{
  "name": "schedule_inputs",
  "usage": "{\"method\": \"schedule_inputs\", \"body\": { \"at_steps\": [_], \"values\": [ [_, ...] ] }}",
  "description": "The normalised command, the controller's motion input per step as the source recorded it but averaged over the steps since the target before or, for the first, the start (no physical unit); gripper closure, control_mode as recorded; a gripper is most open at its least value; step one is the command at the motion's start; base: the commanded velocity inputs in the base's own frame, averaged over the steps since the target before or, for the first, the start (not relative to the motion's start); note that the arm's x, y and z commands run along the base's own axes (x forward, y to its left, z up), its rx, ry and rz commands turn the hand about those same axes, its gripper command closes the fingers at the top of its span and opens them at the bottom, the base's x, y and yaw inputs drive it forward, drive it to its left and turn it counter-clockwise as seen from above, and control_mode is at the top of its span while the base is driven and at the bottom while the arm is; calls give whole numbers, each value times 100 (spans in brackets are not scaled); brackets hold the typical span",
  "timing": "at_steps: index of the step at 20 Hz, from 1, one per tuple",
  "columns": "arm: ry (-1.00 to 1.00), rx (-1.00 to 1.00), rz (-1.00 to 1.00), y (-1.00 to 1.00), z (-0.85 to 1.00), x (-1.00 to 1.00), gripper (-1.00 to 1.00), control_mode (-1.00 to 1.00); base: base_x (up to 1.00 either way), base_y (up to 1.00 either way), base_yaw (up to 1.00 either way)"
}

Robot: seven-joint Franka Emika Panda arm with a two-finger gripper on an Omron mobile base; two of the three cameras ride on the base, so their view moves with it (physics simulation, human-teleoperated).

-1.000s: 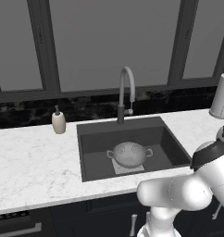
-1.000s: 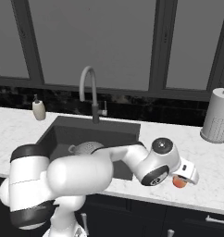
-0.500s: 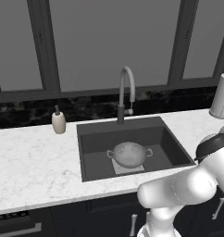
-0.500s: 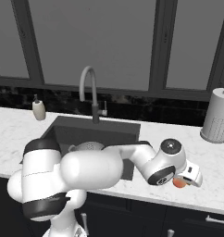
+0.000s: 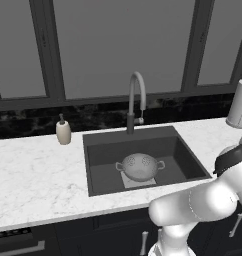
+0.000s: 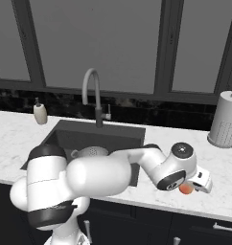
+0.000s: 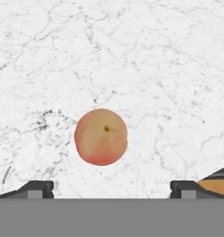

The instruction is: Put the colander in the sink, put the peach in the colander, and turn on the sink faucet and pour water over the colander.

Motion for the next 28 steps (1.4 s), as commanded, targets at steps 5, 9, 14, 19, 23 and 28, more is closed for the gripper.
{"method": "schedule_inputs", "body": {
  "at_steps": [5,9,14,19,23,28],
  "values": [
    [0,0,0,4,0,0,-100,-100,0,0,0],
    [0,0,0,14,0,7,-100,-100,0,0,0],
    [0,0,0,13,-1,7,-100,-100,0,0,0],
    [0,0,1,1,-17,4,-100,-100,0,0,0],
    [0,0,1,0,-18,10,-100,-100,0,0,0],
    [0,1,1,-4,-14,18,-100,-100,0,0,0]
  ]
}}
